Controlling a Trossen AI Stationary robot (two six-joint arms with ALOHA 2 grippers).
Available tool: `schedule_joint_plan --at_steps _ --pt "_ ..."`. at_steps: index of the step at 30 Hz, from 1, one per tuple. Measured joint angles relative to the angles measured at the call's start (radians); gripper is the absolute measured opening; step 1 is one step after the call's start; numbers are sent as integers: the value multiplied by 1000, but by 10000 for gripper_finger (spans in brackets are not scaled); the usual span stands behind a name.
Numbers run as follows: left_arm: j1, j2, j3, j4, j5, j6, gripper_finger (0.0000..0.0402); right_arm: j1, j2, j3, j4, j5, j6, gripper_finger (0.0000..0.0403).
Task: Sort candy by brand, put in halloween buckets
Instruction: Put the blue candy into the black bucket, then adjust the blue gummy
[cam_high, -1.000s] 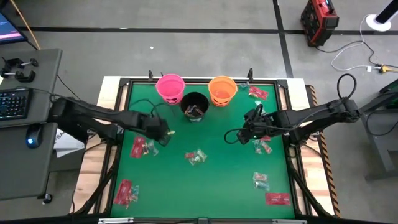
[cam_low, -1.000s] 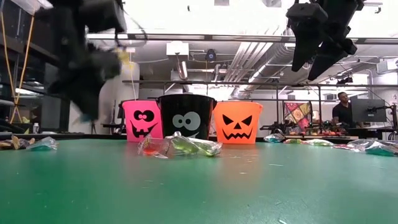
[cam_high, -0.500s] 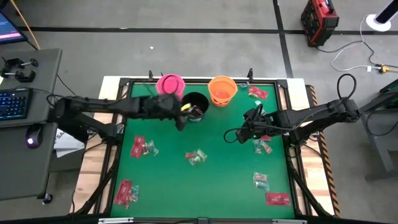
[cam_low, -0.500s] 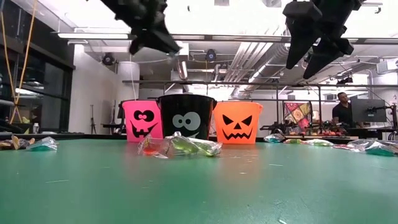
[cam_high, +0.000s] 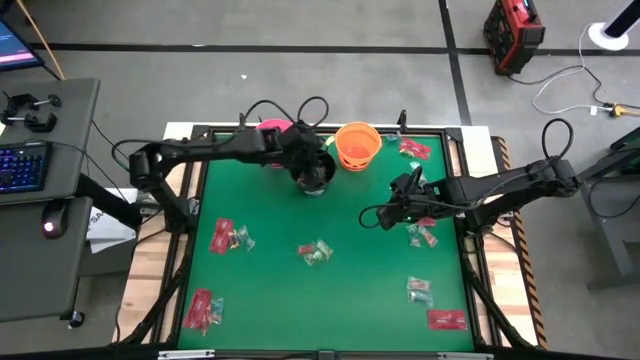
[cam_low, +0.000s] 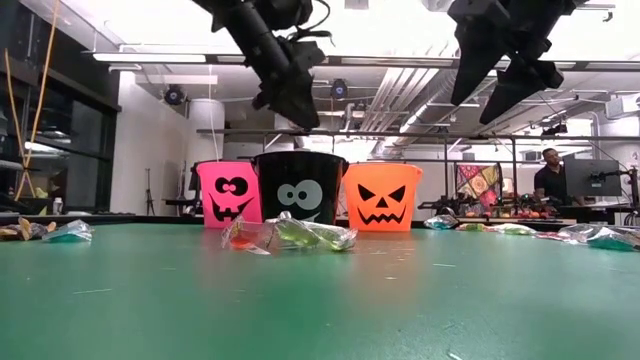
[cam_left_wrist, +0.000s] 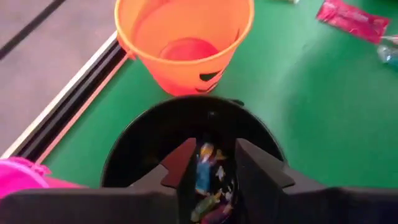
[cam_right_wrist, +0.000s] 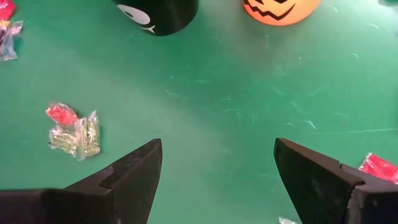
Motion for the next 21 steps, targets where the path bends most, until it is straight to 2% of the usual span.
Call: schedule_joint_plan --at_steps 4,7,9,11,13,16,19,21 --pt "-1 -6 10 -37 31 -16 138 0 0 0 0 16 2 302" --pt "-10 -50 11 -96 144 -49 157 -1 0 0 0 18 1 302" --pt "-29 -89 11 -185 223 -96 164 -1 0 0 0 18 1 302" --pt "-75 -131 11 -297 260 -163 166 -1 0 0 0 18 1 302" --pt "-147 -175 11 -419 250 -247 166 -1 0 0 0 18 1 302" --pt "-299 -236 9 -563 176 -435 164 -1 0 0 0 17 0 302" --pt "-482 -292 -43 -599 125 -685 160 -1 0 0 0 17 -1 302" --pt "-606 -318 -95 -605 125 -865 156 -1 0 0 0 17 -2 302"
